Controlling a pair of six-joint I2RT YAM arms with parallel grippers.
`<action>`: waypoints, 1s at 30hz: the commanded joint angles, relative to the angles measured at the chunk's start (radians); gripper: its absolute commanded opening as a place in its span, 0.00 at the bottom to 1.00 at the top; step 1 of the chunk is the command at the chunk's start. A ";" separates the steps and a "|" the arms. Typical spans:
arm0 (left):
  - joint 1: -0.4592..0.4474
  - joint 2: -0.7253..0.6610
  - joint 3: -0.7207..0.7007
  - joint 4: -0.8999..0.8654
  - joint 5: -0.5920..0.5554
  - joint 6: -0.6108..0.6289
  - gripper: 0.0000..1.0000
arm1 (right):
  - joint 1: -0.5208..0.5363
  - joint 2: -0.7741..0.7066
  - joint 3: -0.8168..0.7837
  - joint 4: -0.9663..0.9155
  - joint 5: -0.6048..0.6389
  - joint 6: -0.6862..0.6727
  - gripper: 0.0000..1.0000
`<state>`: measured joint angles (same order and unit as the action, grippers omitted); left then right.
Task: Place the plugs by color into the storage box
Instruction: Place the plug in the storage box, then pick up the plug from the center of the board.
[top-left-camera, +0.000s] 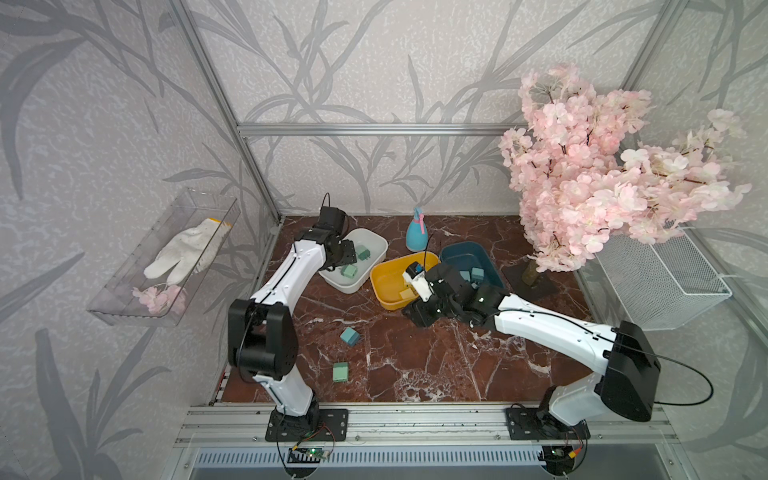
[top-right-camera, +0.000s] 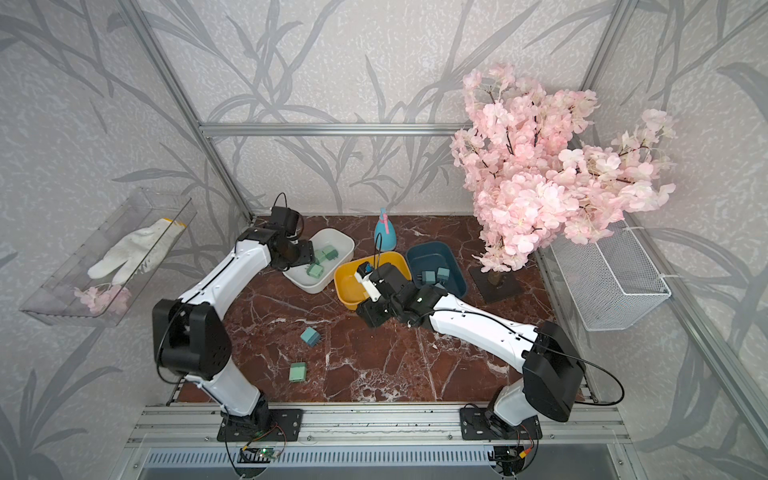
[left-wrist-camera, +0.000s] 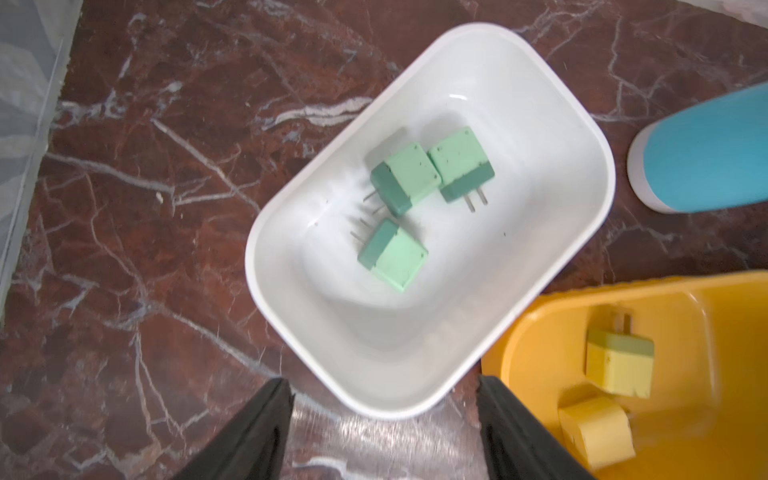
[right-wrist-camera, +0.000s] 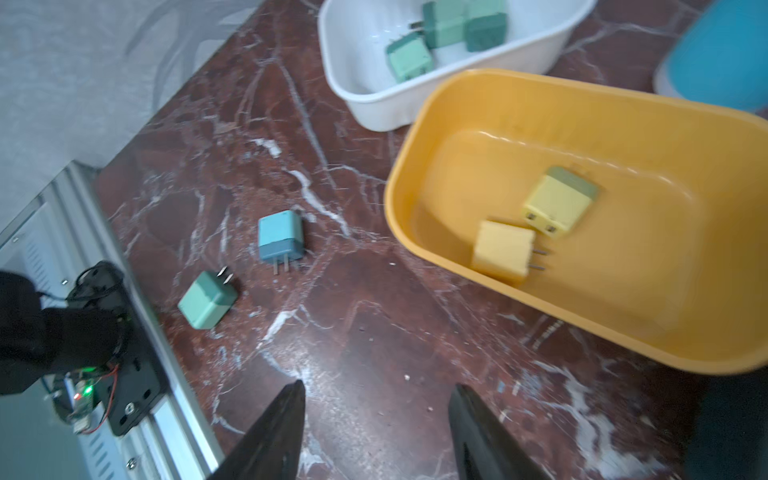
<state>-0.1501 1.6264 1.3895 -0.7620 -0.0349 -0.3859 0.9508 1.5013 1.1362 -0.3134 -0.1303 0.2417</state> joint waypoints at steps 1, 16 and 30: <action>0.002 -0.097 -0.142 -0.025 0.047 -0.017 0.74 | 0.092 -0.014 -0.021 0.116 -0.077 -0.093 0.59; 0.211 -0.451 -0.439 0.017 -0.019 0.028 0.79 | 0.330 0.346 0.232 0.106 -0.131 -0.354 0.60; 0.339 -0.414 -0.438 0.044 0.166 -0.026 0.79 | 0.289 0.546 0.412 0.096 0.242 -0.191 0.60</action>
<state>0.1711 1.2102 0.9550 -0.7349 0.0887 -0.3965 1.2629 2.0289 1.5234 -0.2306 0.0341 -0.0177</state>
